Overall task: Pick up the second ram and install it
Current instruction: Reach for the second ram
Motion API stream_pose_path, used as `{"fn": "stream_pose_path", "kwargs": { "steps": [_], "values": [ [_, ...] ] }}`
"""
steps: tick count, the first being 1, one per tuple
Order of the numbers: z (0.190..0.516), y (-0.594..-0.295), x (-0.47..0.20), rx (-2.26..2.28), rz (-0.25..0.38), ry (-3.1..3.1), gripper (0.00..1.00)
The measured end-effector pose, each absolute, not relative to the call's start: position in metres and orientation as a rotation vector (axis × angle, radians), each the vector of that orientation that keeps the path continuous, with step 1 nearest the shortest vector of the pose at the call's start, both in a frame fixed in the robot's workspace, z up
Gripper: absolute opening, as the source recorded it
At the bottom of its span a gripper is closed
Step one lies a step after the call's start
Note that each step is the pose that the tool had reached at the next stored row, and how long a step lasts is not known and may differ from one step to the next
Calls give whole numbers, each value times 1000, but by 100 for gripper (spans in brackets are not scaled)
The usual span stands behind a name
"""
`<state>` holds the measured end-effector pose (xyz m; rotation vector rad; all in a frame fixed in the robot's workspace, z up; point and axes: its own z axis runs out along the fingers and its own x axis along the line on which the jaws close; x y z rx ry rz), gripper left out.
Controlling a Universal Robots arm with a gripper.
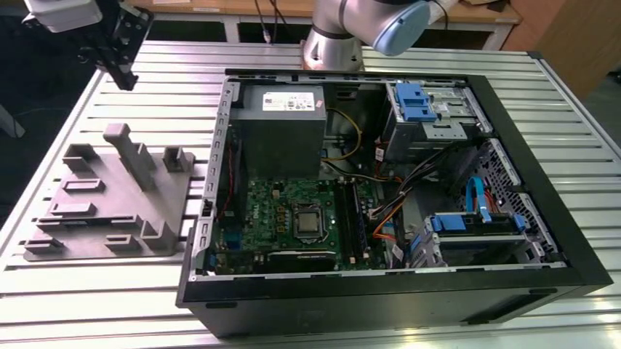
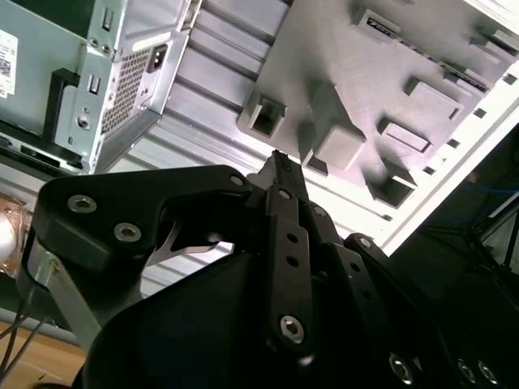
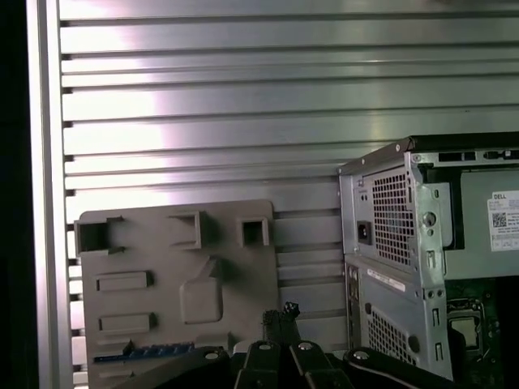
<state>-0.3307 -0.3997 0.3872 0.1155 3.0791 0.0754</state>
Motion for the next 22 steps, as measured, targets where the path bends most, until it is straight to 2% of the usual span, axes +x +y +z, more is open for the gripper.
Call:
{"fn": "stream_pose_path", "kwargs": {
  "steps": [22],
  "values": [
    [375,-411,-356,116,75,3079,10]
  ]
}}
